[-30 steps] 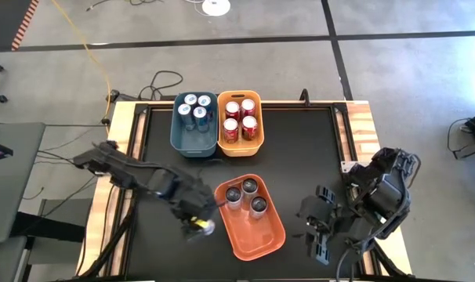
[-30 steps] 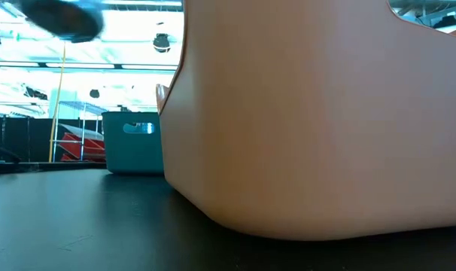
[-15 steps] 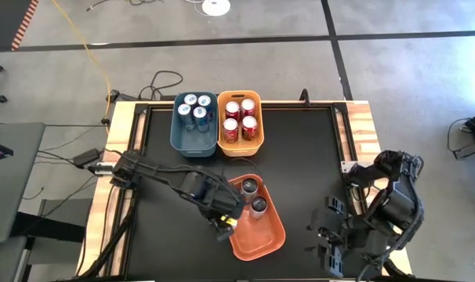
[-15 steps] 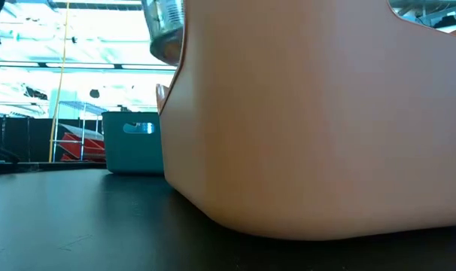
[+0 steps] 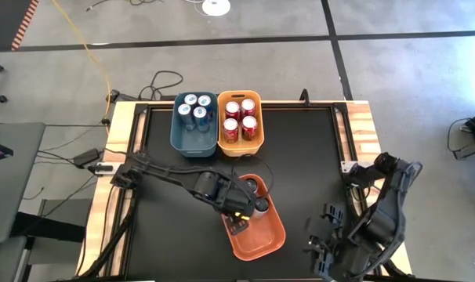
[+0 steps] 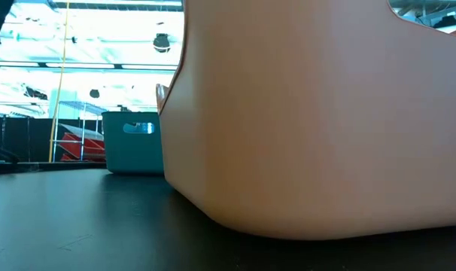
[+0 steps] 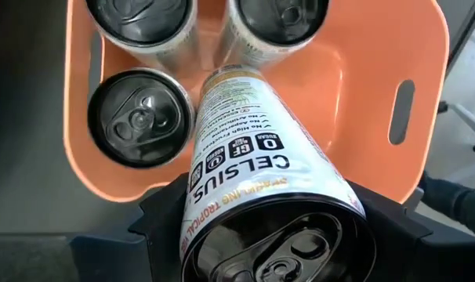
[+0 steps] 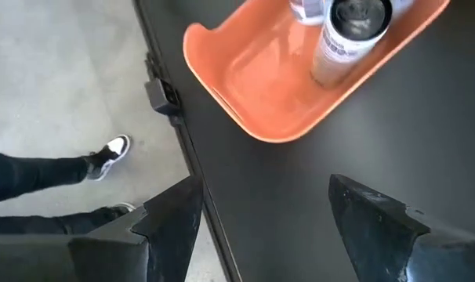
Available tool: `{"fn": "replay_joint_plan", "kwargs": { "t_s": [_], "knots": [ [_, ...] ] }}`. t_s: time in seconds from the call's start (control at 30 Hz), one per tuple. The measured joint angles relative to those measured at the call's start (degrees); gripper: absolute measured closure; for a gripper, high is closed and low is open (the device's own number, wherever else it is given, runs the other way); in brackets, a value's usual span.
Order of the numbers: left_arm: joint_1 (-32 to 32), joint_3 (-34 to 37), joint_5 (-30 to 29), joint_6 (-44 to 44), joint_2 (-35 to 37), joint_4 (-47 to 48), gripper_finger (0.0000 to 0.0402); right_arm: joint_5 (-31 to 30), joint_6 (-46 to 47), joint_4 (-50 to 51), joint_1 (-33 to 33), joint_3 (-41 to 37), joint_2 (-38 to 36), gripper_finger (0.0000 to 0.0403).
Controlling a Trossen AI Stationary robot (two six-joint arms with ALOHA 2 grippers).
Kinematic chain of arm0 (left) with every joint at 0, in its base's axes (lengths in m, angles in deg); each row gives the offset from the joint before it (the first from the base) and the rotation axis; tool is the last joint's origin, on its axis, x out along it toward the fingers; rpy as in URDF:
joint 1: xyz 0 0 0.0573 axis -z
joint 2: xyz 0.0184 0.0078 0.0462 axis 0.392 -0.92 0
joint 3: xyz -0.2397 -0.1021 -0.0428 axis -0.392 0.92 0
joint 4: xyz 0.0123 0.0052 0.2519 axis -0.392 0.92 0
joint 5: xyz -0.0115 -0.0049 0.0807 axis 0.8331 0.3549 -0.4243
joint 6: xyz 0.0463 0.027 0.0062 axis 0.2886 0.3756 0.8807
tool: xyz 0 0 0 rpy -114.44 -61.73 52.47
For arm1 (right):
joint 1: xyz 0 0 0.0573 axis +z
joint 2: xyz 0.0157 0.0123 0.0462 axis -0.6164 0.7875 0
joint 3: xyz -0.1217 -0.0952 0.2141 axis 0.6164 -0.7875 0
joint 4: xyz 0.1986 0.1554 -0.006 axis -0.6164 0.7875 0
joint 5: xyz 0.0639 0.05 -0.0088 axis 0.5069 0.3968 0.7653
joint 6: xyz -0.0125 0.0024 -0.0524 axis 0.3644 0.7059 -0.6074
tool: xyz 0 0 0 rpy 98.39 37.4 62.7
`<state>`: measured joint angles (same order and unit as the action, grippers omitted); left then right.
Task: Sort soda cans
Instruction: Put the white soda can into the orange bin
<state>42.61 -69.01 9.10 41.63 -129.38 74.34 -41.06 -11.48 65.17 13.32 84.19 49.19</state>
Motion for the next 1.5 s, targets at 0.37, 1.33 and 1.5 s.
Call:
{"fn": "replay_joint_plan", "kwargs": {
  "t_s": [0.37,1.33,1.5],
  "knots": [
    [0.29,0.02,2.23,1.21,-4.50,-0.60,0.0144,-0.79,3.72,-0.06,0.79,-2.44,0.00,0.0112],
    [-0.28,0.00,2.55,3.29,-8.57,-2.38,0.0111,-1.36,4.92,-0.89,0.62,-2.44,0.00,0.0112],
    [-0.39,0.00,2.51,2.84,-8.57,-3.45,0.0110,-1.36,4.94,-0.90,0.62,-2.44,0.00,0.0112]
  ]
}}
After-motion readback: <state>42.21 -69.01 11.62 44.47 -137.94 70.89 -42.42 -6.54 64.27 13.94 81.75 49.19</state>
